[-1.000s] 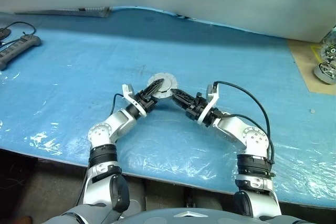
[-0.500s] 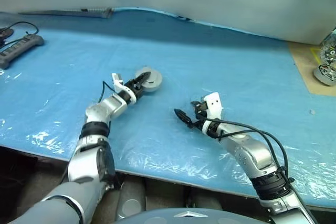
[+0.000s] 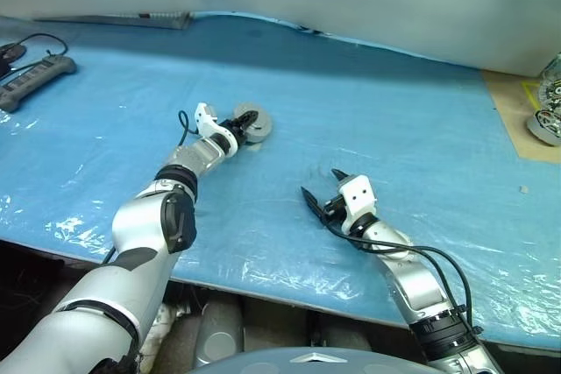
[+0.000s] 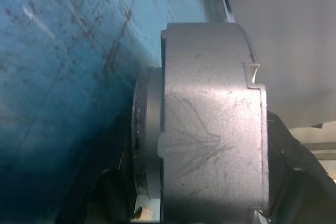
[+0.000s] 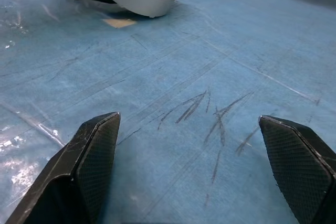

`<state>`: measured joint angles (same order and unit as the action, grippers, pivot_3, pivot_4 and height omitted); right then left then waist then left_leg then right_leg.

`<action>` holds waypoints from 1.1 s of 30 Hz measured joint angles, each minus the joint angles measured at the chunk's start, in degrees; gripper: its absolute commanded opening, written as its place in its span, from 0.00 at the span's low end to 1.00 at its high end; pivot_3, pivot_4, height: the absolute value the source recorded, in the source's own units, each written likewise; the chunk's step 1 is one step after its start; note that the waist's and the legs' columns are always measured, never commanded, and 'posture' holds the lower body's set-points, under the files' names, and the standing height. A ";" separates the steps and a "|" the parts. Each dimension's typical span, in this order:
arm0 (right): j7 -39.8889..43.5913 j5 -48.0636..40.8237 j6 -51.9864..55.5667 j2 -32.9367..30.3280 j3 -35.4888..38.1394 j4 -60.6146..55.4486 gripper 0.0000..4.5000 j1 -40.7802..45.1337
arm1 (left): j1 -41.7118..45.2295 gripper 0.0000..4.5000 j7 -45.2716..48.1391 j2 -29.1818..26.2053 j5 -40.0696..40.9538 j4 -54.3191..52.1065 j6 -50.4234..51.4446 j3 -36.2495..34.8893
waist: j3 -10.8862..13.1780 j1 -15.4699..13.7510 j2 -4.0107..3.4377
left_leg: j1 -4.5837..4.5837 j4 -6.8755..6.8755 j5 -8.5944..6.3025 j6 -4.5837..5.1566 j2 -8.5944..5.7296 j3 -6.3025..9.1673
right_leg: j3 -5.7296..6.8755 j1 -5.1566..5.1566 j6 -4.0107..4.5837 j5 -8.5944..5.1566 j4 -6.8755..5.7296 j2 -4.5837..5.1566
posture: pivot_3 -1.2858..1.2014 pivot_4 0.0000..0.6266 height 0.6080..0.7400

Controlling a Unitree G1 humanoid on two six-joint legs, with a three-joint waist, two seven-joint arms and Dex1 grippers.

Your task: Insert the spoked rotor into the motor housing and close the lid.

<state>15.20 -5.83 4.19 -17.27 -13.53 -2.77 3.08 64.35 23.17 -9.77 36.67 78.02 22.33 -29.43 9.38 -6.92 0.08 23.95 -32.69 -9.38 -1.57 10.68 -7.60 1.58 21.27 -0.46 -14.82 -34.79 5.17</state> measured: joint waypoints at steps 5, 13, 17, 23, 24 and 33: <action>0.43 1.15 0.00 1.09 0.58 0.26 1.00 -0.04 | 0.90 0.83 -3.11 0.32 -2.67 0.11 -0.54 -0.80 | 0.00 0.04 0.00 | -0.14 -0.01 0.00 0.01 0.01 0.04 | 0.02 -0.11 0.04 0.01 -0.02 -0.01 | 0.52 0.24 1.00; 1.60 1.45 0.27 1.96 1.82 -0.01 1.00 -0.98 | -1.78 1.00 1.35 -2.67 -7.87 -3.64 3.94 2.58 | -0.03 1.24 -0.03 | -0.90 0.09 0.00 0.05 0.14 -0.04 | -0.07 -0.65 0.23 -0.02 0.00 0.00 | 0.52 0.24 1.00; 2.67 1.13 1.39 2.65 2.70 -0.06 1.00 -1.26 | -6.34 1.00 9.50 -4.50 -13.88 -9.42 4.99 10.56 | -0.16 1.73 -0.20 | -1.25 0.27 0.02 0.11 0.19 -0.38 | -0.21 -0.75 0.58 -0.22 0.00 0.00 | 0.52 0.24 1.00; 4.65 -0.61 2.29 3.47 4.65 -0.30 1.00 -1.28 | -22.41 1.00 19.19 -6.73 -19.91 -31.20 0.51 21.72 | -0.57 1.95 -0.43 | -2.06 0.93 -0.08 0.29 0.38 -0.83 | -0.46 -1.12 0.87 -0.45 0.13 0.05 | 0.52 0.24 1.00; 4.80 -0.69 2.11 3.54 4.96 -0.40 1.00 -1.39 | -26.01 1.00 19.29 -6.74 -20.74 -35.69 -1.88 22.88 | -0.59 2.00 -0.45 | -2.05 1.01 -0.08 0.30 0.39 -0.85 | -0.46 -1.08 0.90 -0.47 0.13 0.04 | 0.52 0.24 1.00; 5.72 -2.19 0.95 6.24 6.50 -1.68 1.00 -5.16 | -46.85 1.00 13.89 -2.49 -25.92 -57.93 -20.36 26.90 | -0.60 2.20 -0.46 | -1.36 1.15 -0.10 0.36 0.52 -0.93 | -0.33 -0.41 0.92 -0.57 0.14 0.01 | 0.52 0.24 1.00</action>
<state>20.92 -8.02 5.14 -11.03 -7.03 -4.45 -2.08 17.50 37.05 -12.26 10.75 20.09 1.97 -2.53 8.78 -4.72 -0.38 22.59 -31.54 -9.47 -1.21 11.19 -8.53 1.25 20.86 0.46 -15.39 -34.65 5.19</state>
